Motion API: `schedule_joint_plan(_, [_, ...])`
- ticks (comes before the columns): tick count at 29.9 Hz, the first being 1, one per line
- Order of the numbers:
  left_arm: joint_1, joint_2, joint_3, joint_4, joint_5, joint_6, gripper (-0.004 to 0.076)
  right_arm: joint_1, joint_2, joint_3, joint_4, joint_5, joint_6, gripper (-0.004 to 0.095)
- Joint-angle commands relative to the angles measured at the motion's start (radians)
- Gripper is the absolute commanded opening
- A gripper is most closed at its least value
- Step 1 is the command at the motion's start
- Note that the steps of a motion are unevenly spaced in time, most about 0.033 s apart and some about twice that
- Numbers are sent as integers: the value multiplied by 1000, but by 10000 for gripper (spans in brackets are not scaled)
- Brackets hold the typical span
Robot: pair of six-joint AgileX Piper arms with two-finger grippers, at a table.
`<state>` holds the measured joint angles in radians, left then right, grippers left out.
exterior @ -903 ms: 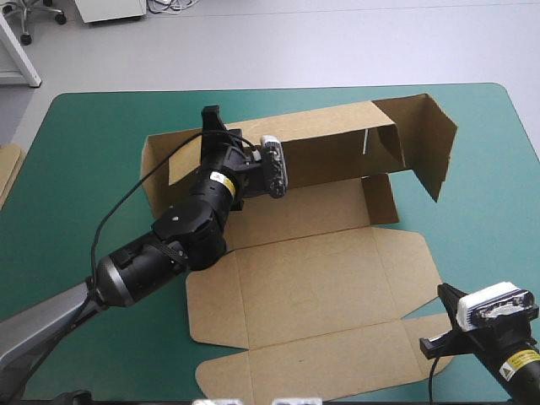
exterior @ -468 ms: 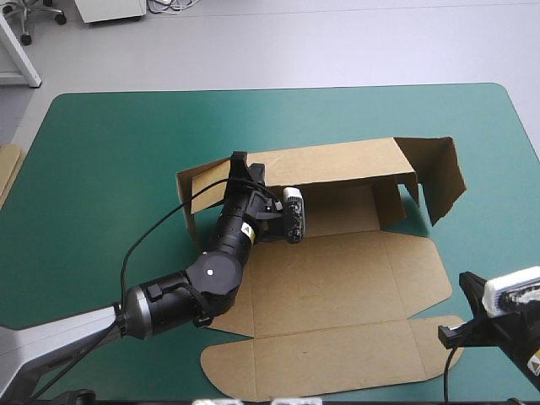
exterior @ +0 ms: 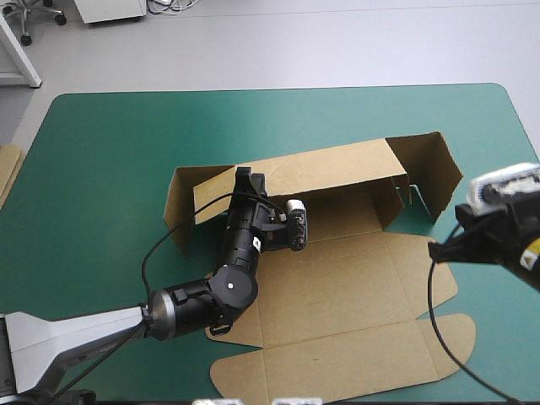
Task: Fold the box
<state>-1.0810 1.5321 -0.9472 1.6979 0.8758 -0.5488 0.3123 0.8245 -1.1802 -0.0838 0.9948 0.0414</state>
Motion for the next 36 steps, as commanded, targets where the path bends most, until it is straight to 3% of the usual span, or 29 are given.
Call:
schedule_joint_plan(1, [-6,-30,-25,121,33,-19,-10,3,156,-178,-31,-10,-33,-20])
schedule_joint_plan(8, [-6,-30,-25,121,33,-23,-10,-38,510,-589,-1,185,-87,-20])
schedule_joint_plan(10, [-6,-30,-25,121,33,-23,-10,-83,600,-692,59,247,-114,-20])
schedule_joint_plan(14, [-6,-30,-25,114,35,-28,-10,-188,753,-834,180,252,-131,-20])
schedule_joint_plan(23, [-6,-30,-25,109,35,-28,-10,-333,959,-878,261,249,-153,-19])
schedule_joint_plan(36, [-6,-30,-25,102,35,-28,-10,-341,1028,-871,290,251,-184,-19])
